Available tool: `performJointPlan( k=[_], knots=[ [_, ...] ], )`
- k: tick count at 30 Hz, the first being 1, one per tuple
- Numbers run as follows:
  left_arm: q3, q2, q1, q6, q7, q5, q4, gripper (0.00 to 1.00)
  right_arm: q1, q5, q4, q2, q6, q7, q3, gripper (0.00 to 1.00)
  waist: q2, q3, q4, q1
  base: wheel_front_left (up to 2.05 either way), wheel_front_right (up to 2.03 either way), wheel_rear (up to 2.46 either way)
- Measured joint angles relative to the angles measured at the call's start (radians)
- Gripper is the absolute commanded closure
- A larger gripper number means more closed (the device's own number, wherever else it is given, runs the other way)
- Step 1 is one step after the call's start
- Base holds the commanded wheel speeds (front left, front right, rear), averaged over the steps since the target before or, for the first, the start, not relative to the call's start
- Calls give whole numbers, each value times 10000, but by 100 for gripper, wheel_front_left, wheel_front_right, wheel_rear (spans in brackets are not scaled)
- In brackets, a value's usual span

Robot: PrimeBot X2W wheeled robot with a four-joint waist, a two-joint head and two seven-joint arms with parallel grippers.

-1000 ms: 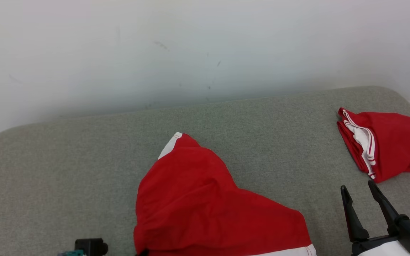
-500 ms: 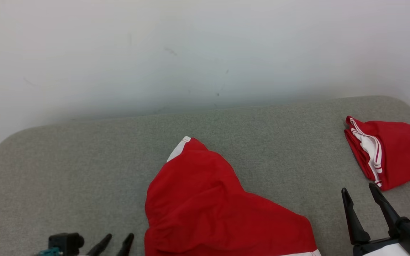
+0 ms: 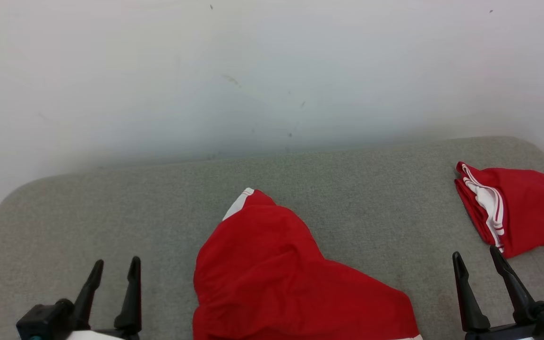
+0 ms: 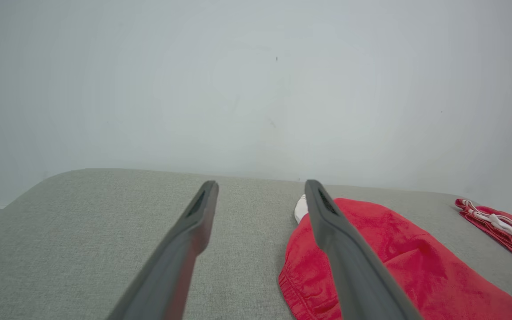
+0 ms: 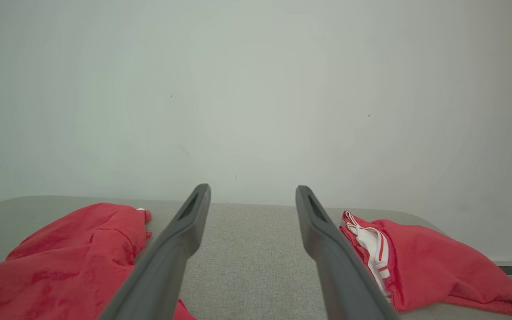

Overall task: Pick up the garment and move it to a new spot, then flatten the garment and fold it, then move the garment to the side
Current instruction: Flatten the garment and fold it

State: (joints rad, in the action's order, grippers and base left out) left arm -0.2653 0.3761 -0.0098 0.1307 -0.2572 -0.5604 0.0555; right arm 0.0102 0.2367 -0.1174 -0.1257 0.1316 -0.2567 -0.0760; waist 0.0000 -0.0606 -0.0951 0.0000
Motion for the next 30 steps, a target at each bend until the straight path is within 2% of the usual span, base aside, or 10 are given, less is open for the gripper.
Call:
performJointPlan(
  k=[4, 14, 22, 30],
  knots=[
    [798, -616, 301, 90, -46, 522, -554, 0, -140, -71, 236, 88, 0, -17, 21, 0, 0, 8, -80, 0, 0, 0, 0],
    [1544, -1720, 924, -725, -67, 1808, -23, 0, -218, -182, 234, 151, 0, -58, -33, 0, 0, 28, -130, 0, 0, 0, 0],
    [2013, -2174, 914, -1206, -67, 2322, 171, 0, -209, -180, 240, 178, 0, -58, -102, 0, 0, 49, -116, 0, 0, 0, 0],
    [2339, -2506, 909, -1475, -67, 2612, 209, 0, -194, -174, 255, 157, 0, -58, -92, 0, 0, 37, -154, 0, 0, 0, 0]
  ],
)
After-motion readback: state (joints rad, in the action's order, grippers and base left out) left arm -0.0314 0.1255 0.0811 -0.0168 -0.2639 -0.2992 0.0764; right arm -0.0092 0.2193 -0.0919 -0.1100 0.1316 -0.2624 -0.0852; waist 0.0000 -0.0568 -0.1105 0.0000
